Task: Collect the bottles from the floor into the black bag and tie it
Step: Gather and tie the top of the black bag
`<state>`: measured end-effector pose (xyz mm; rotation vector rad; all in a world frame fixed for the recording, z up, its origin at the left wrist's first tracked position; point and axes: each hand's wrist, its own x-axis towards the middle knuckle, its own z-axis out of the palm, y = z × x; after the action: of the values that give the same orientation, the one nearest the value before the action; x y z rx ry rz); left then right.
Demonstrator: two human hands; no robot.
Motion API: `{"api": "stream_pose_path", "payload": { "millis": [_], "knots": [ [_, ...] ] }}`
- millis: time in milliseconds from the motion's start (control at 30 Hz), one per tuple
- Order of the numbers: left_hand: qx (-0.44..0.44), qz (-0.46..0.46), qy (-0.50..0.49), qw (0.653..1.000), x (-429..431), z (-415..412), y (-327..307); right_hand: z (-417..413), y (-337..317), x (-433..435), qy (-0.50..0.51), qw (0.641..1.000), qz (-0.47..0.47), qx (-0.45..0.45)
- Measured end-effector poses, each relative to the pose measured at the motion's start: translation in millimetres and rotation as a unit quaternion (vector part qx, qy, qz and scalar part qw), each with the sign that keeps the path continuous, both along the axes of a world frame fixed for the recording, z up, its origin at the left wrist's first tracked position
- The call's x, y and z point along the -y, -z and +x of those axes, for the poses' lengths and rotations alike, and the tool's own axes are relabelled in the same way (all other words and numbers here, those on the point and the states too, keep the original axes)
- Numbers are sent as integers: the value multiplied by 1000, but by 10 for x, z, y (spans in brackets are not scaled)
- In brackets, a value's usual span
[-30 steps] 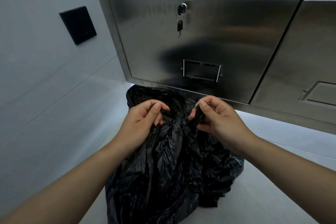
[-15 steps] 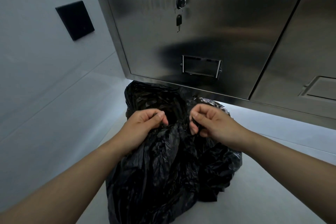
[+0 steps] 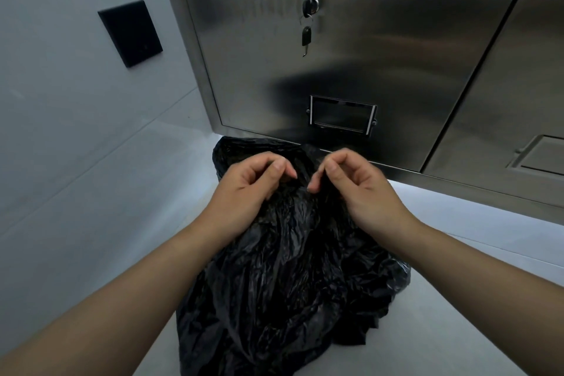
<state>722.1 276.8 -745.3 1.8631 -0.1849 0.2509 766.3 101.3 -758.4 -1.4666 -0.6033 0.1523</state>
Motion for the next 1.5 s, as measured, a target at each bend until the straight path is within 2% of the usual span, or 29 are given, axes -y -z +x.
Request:
{"api": "stream_pose_path", "payload": {
  "millis": [100, 267, 467, 633, 700, 767, 867, 967, 1067, 1167, 1267, 1367, 1500],
  "knots": [
    [5, -9, -8, 1000, -36, -22, 42, -22, -13, -19, 19, 1000, -2, 23],
    [-41, -26, 32, 998, -14, -56, 139, -66, 95, -9, -13, 999, 4, -36],
    [-111, 26, 82, 990, -16, -121, 335, -87, 358, 141, -85, 989, -50, -109],
    [-177, -11, -18, 984, -385, -146, 448, 85, 559, 550, 8, 984, -112, -135],
    [-194, 0, -45, 980, -511, -169, 475, 134, 601, 680, 25, 982, -132, -132],
    [-196, 16, -43, 980, -538, -162, 462, 151, 580, 683, 43, 983, -135, -117],
    [-153, 17, -44, 987, -454, -92, 354, 151, 394, 476, 55, 991, -78, -92],
    [-76, 4, -54, 996, -301, -34, 288, 101, 164, 216, 24, 998, -13, -54],
    [-28, 73, -30, 997, -220, -34, 277, 30, 110, 76, -35, 998, 6, -59],
    [-20, 130, -12, 991, -282, -68, 308, -12, 181, 142, -79, 993, -86, -17],
    [-32, 152, -3, 988, -348, -139, 375, -43, 268, 284, -111, 973, -196, 48],
    [-47, 164, 13, 985, -368, -194, 417, -78, 306, 349, -113, 953, -257, 110],
    [-35, 213, 18, 976, -407, -263, 419, -66, 363, 459, -89, 884, -369, 274]
  ]
}}
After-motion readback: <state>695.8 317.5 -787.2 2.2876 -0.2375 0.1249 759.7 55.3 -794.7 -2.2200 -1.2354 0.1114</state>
